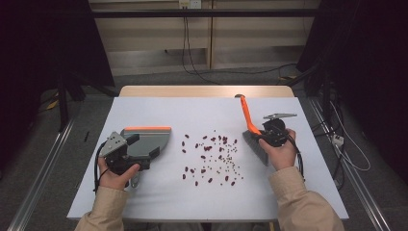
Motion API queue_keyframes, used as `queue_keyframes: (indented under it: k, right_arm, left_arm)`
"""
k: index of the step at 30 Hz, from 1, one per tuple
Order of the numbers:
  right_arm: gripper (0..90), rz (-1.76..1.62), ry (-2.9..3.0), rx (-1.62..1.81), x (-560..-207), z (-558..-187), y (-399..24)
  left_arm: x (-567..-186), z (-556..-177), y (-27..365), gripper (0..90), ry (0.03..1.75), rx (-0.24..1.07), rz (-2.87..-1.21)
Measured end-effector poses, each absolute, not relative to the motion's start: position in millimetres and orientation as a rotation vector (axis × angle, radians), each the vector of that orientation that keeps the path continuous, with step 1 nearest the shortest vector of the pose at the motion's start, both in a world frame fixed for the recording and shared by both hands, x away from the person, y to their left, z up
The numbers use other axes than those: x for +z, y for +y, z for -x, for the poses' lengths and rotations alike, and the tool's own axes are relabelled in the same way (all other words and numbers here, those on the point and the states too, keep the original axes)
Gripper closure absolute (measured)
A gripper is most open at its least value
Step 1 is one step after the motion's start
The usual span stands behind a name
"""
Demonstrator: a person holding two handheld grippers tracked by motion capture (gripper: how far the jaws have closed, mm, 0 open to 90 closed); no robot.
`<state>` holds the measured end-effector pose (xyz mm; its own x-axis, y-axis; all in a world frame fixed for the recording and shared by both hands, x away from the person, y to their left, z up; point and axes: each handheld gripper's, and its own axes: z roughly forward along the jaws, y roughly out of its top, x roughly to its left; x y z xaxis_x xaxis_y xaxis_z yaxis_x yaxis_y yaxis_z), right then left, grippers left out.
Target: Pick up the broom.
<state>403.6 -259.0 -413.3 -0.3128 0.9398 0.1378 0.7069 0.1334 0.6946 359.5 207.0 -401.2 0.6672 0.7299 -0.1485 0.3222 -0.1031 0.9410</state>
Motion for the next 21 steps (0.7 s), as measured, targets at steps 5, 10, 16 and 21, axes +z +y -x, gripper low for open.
queue_keyframes:
  k: [5,10,16,21]
  right_arm:
    - [69.1,-1.577,2.091,0.969,-413.5,-403.2,-257.8]
    - [67.2,-1.564,2.103,0.977,-412.4,-401.8,-258.3]
    - [64.3,-1.531,2.107,0.987,-408.4,-397.4,-258.6]
    - [60.9,-1.531,2.114,0.986,-406.3,-393.7,-260.5]
  left_arm:
    - [-407.8,-357.9,210.1,4.7,0.854,0.413,-1.714]
    - [-409.8,-354.6,214.1,4.7,0.847,0.405,-1.701]
    - [-413.2,-352.7,219.3,4.7,0.851,0.397,-1.698]
    - [-416.2,-350.9,219.5,4.7,0.848,0.392,-1.71]
